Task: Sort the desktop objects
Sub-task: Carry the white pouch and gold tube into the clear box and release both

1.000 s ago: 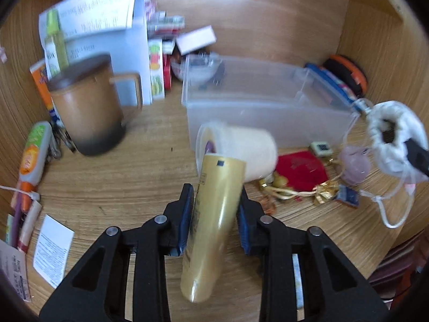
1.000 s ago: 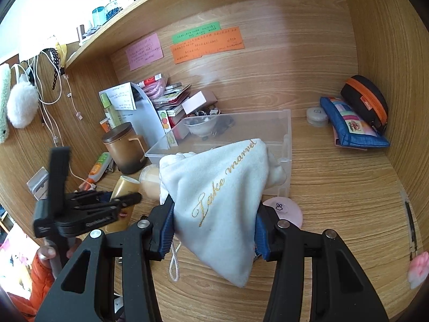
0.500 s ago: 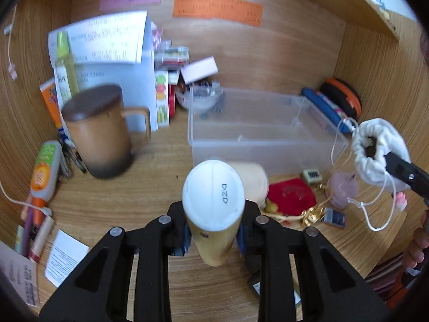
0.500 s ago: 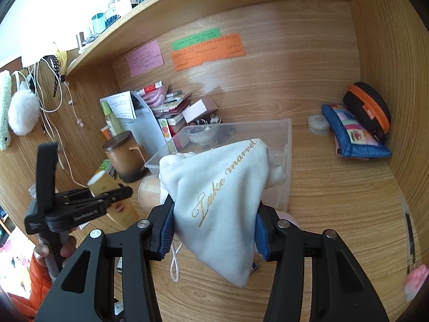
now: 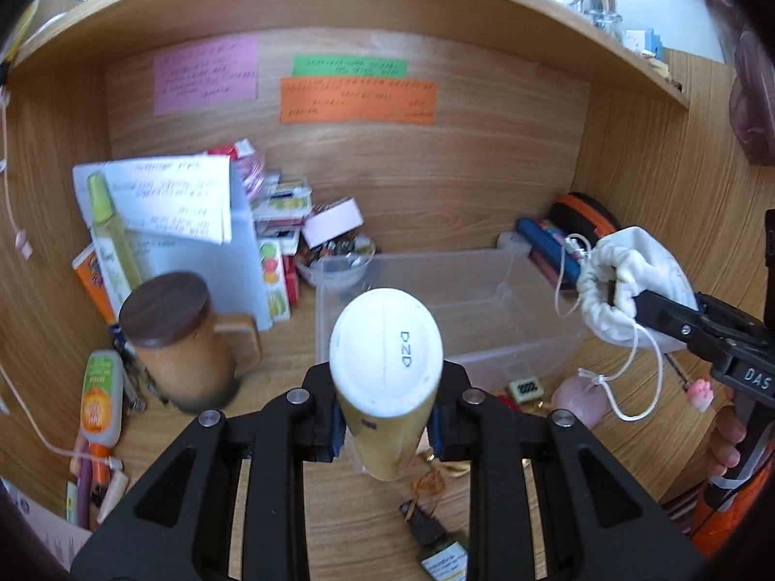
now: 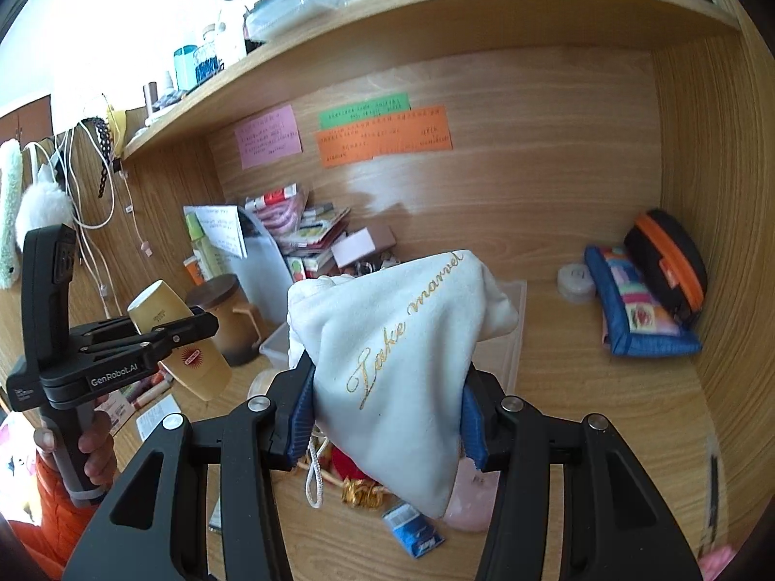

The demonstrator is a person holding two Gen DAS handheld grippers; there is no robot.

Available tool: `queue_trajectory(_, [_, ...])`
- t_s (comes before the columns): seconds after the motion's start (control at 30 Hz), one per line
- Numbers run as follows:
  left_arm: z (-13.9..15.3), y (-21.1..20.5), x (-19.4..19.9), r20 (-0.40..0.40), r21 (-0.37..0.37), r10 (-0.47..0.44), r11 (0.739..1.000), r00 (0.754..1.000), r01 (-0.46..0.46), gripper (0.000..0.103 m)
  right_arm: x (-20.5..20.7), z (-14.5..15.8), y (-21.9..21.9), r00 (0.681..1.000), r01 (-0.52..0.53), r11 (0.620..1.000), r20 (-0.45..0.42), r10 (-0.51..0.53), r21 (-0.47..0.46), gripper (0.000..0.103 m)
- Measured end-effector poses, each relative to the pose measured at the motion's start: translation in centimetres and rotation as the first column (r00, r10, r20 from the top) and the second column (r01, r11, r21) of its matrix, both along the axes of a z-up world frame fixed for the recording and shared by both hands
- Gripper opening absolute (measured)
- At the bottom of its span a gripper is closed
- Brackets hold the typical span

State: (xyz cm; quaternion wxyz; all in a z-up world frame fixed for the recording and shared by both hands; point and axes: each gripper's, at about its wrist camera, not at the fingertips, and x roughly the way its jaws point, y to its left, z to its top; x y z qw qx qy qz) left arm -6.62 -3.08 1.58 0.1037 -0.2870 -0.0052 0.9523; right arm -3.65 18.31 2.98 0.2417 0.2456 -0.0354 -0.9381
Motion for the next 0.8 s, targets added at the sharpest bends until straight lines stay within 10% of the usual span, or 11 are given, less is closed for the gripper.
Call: queue_trajectory(0.8, [1.9, 2.0, -10.1, 0.045, 0.022, -0.094, 0.995, 0.995, 0.094, 0.025, -10.1, 1.0, -3.2, 0.999, -0.026, 0.992, 0.026, 0.023, 0.126, 0.046])
